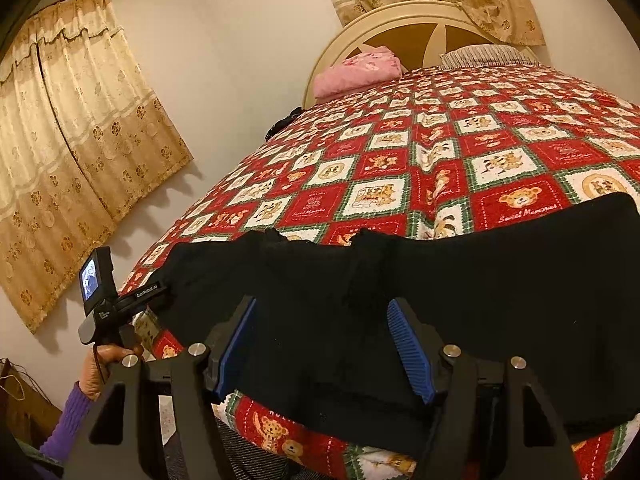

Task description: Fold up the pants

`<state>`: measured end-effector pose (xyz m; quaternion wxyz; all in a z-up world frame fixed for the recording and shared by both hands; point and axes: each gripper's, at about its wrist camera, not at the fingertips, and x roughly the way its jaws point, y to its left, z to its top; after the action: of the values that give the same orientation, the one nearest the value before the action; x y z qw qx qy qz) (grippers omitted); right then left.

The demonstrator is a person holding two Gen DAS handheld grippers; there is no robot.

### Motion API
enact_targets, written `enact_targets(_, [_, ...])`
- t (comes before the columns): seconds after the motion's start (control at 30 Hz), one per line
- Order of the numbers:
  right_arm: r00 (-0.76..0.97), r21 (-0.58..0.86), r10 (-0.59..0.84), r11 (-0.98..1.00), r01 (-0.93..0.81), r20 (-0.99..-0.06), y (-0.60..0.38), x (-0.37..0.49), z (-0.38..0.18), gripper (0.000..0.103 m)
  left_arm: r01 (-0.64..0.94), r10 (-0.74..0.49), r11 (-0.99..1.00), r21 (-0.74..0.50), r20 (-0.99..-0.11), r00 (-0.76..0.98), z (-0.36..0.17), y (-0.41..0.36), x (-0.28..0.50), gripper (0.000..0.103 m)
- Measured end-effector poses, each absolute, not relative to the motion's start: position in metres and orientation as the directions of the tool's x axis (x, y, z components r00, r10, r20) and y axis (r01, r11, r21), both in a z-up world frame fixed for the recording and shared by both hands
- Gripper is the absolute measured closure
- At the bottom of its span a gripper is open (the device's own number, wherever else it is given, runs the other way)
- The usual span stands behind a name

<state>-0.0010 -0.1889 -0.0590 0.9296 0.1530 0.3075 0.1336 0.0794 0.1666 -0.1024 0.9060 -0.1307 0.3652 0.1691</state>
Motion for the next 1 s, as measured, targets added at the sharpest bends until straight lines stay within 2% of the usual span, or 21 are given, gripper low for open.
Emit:
enact_targets(0.2, [0.812, 0.357, 0.275, 0.93, -0.089, -0.515, -0.205, -0.004, -0.053, 0.035, -0.405, 0.179, 0.899, -0.165, -0.707, 0.684, -0.101, 0.168, 0.077, 0.025])
enact_targets(0.37, [0.826, 0.372, 0.184, 0.928, 0.033, -0.533, -0.235, -0.008, -0.058, 0.035, -0.392, 0.151, 0.899, -0.194, -0.702, 0.696, -0.101, 0.172, 0.075, 0.021])
enact_targets(0.4, [0.822, 0.375, 0.182, 0.926, 0.041, -0.539, -0.239, -0.008, -0.061, 0.039, -0.392, 0.157, 0.901, -0.187, -0.703, 0.694, -0.102, 0.172, 0.075, 0.02])
enact_targets(0.43, [0.818, 0.372, 0.181, 0.927, 0.043, -0.546, -0.24, -0.008, -0.064, 0.047, -0.394, 0.162, 0.901, -0.18, -0.703, 0.692, -0.102, 0.171, 0.075, 0.019])
enact_targets(0.6, [0.782, 0.356, 0.24, 0.934, -0.025, -0.575, -0.222, -0.003, -0.078, 0.05, -0.401, 0.16, 0.897, -0.185, -0.71, 0.686, -0.1, 0.172, 0.072, 0.019])
enact_targets(0.7, [0.771, 0.262, 0.228, 0.962, -0.082, -0.594, -0.198, -0.003, -0.084, 0.05, -0.394, 0.145, 0.898, -0.199, -0.709, 0.69, -0.1, 0.175, 0.069, 0.019])
enact_targets(0.77, [0.758, 0.256, 0.249, 0.96, -0.111, -0.603, -0.189, -0.004, -0.089, 0.05, -0.389, 0.14, 0.899, -0.201, -0.71, 0.69, -0.1, 0.175, 0.07, 0.018])
enact_targets(0.83, [0.745, 0.253, 0.266, 0.958, -0.134, -0.611, -0.179, -0.008, -0.096, 0.05, -0.387, 0.134, 0.899, -0.205, -0.712, 0.689, -0.1, 0.175, 0.072, 0.013])
enact_targets(1.0, [0.74, 0.117, 0.231, 0.972, -0.204, -0.631, -0.153, -0.017, -0.095, 0.049, -0.377, 0.116, 0.899, -0.222, -0.711, 0.694, -0.101, 0.173, 0.074, 0.006])
